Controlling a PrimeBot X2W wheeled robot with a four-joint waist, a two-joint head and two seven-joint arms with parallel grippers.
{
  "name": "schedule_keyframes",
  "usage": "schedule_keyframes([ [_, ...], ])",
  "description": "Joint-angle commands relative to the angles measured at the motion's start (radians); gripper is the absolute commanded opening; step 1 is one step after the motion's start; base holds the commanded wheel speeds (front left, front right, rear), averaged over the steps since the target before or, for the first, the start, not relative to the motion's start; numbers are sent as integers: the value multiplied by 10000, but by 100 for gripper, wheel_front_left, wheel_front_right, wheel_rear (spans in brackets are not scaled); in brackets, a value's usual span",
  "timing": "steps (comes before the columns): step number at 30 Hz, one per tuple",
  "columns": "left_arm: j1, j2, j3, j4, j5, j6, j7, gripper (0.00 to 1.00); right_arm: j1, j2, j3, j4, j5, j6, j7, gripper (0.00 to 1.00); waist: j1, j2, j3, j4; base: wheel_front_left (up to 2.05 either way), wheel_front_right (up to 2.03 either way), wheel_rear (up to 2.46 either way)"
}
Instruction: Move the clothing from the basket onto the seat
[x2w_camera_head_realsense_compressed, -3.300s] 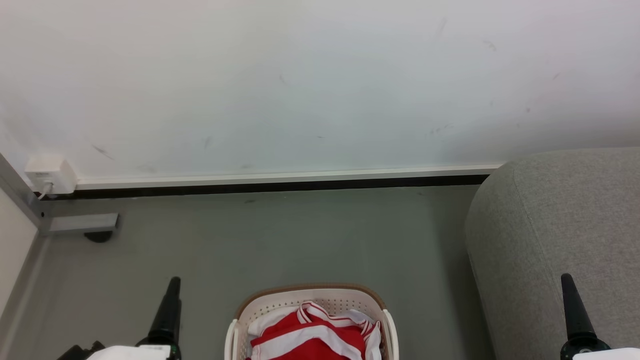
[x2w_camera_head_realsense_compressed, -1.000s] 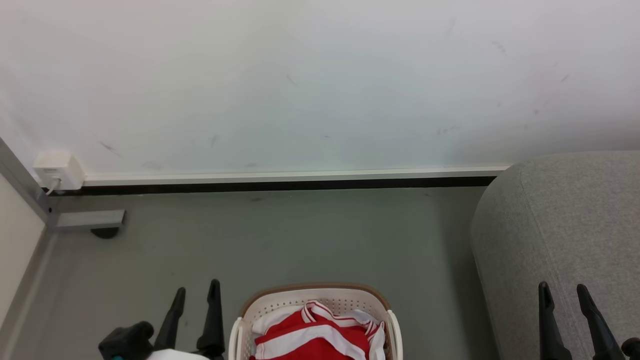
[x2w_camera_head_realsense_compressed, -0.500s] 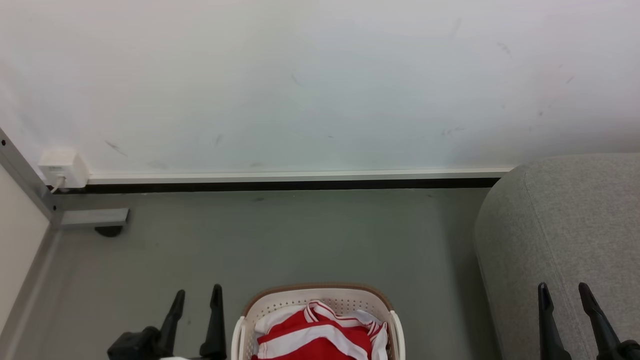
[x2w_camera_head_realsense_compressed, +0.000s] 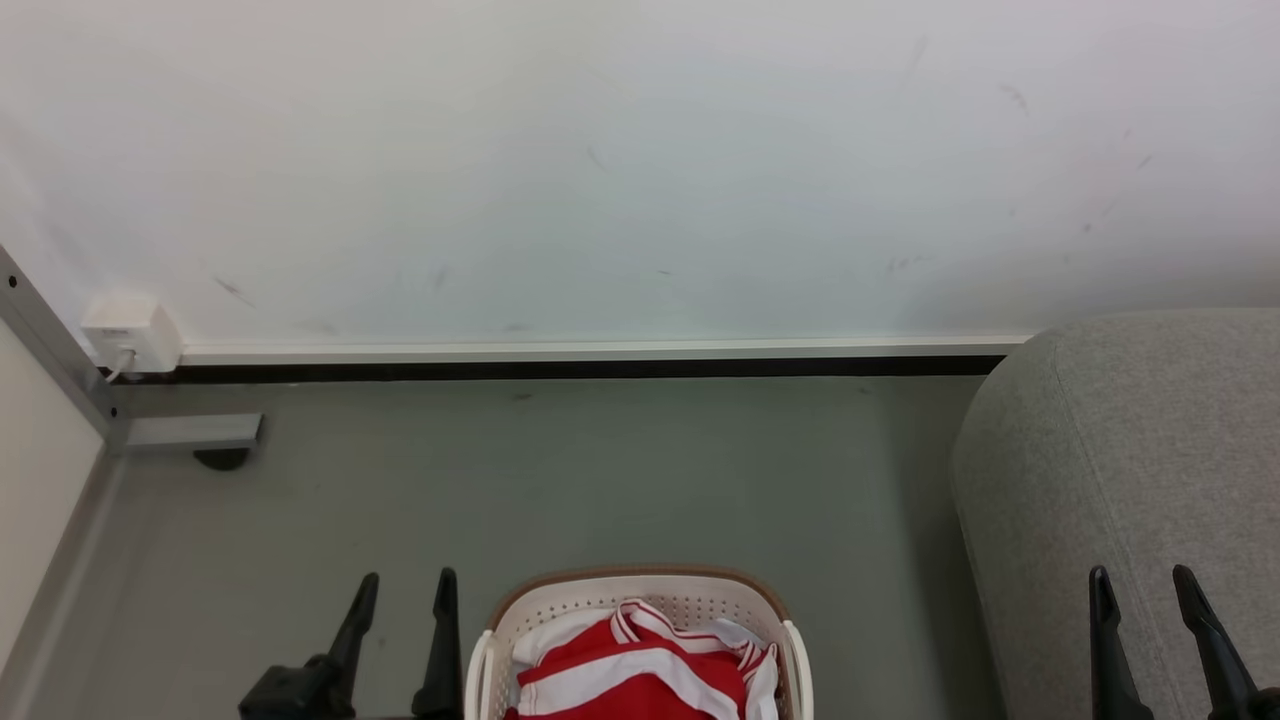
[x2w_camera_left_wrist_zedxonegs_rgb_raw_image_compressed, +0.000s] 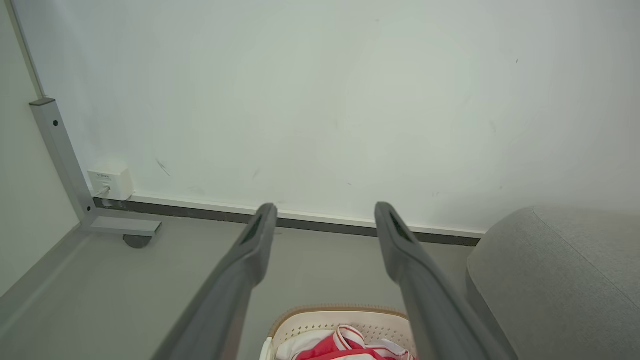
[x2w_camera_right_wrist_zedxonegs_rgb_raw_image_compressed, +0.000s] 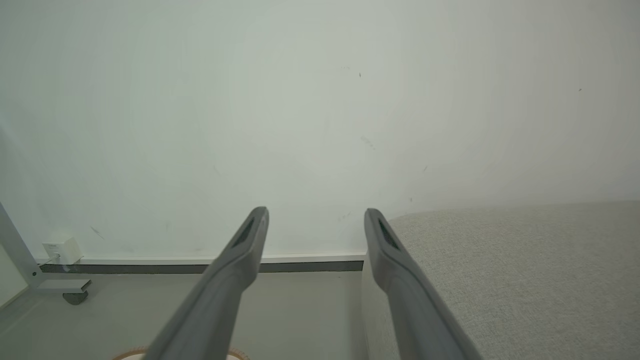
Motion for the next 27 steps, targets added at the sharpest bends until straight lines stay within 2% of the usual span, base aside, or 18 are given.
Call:
schedule_keyframes([
  [1, 88, 80, -21, -38, 193, 47, -85, 100, 103, -76, -32, -45, -220, 7, -106, 100, 0, -1, 10, 4, 0, 0, 0],
  [7, 62, 82, -63, -40, 584, 55, -171, 100, 126, -77, -76, -12, -363, 7, -180, 100, 0, -1, 39, 31, 0, 0, 0],
  [12, 74, 81, -37, -4, 547, 8, -162, 100, 114, -74, -100, 95, 66, 7, -165, 100, 0, -1, 26, 29, 0, 0, 0],
  [27, 141, 80, 18, -50, 523, -35, -162, 100, 75, -71, -90, 177, 180, 8, -165, 100, 0, -1, 10, -32, 0, 0, 0],
])
